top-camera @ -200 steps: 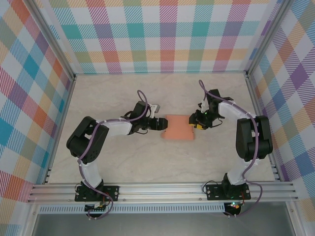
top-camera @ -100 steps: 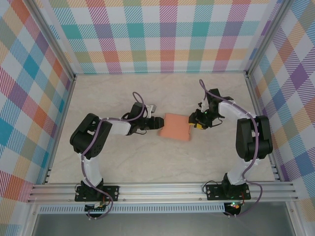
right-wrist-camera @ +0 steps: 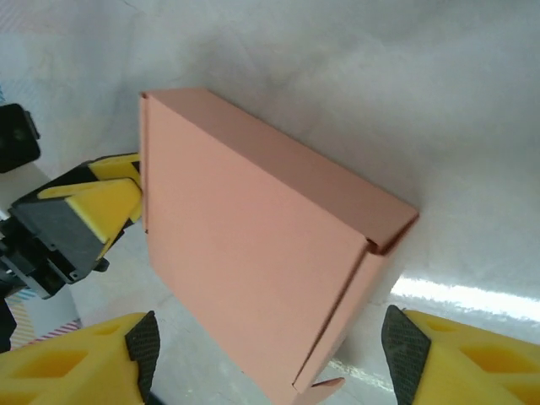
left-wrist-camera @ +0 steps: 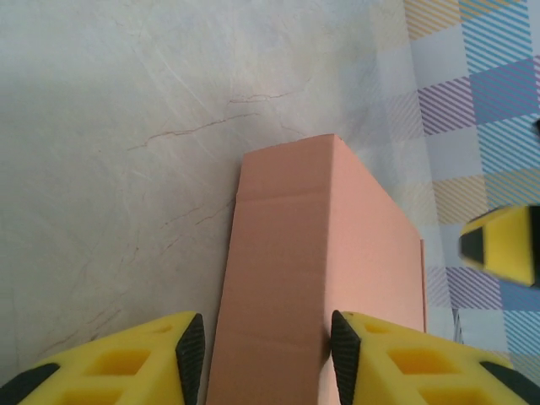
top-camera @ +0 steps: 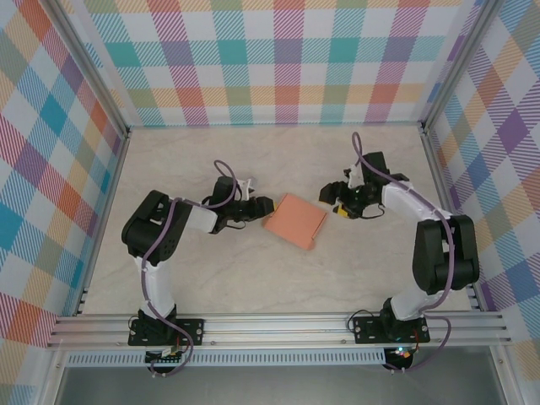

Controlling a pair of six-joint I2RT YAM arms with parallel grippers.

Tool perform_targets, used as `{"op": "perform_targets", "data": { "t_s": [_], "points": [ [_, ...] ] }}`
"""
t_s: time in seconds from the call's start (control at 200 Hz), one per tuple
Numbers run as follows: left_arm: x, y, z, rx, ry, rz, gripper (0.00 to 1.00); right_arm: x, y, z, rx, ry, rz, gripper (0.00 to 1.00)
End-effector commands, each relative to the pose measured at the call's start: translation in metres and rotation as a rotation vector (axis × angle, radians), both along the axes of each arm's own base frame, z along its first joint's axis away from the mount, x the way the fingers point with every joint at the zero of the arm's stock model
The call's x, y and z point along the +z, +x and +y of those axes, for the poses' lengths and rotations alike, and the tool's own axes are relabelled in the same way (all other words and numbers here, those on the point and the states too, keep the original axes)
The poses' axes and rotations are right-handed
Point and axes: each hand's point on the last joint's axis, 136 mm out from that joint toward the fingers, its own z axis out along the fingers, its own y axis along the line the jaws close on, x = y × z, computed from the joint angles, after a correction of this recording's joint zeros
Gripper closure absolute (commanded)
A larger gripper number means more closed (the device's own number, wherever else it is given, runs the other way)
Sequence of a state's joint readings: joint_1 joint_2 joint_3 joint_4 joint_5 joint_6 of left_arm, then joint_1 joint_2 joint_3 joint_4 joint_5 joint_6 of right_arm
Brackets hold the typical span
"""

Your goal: Fold the paper box

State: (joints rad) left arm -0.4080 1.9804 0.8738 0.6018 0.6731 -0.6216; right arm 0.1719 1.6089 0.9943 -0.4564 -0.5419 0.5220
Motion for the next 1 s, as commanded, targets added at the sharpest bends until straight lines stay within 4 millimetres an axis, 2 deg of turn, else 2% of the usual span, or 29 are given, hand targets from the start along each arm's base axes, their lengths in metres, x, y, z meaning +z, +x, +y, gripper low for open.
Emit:
{"op": "perform_targets", "data": {
  "t_s": [0.0,0.09,0.26,0.325,0.435,0.675,0.92,0.995],
  "points": [
    [-0.03,-0.002,0.011,0.04,0.027,0.086,0.57,-0.008,-0.006,0.005,-0.075,0.081,0.068,0.25],
    [-0.025,-0.003,0.009,0.019,0.012,0.068,0.57,-0.013,-0.008,-0.002,-0.092,0.058,0.076,0.24],
    [0.001,-0.004,0.006,-0.07,0.069,-0.042,0.46,-0.014,-0.008,-0.013,-0.114,0.064,0.076,0.24],
    [0.011,-0.003,0.004,-0.106,0.088,-0.08,0.4,-0.012,-0.007,-0.013,-0.109,0.073,0.06,0.24],
    [0.024,-0.003,-0.001,-0.164,0.109,-0.12,0.36,-0.011,-0.005,-0.009,-0.094,0.102,0.045,0.25],
    [-0.002,-0.006,0.0,-0.234,0.27,-0.12,0.44,-0.019,-0.001,-0.009,-0.098,0.102,0.057,0.27],
    [-0.005,-0.019,-0.014,-0.325,0.26,-0.132,0.46,-0.02,-0.001,-0.008,-0.085,0.1,0.054,0.29],
    [-0.01,-0.02,-0.014,-0.325,0.257,-0.119,0.51,-0.02,0.0,-0.007,-0.083,0.106,0.056,0.3]
  ]
}}
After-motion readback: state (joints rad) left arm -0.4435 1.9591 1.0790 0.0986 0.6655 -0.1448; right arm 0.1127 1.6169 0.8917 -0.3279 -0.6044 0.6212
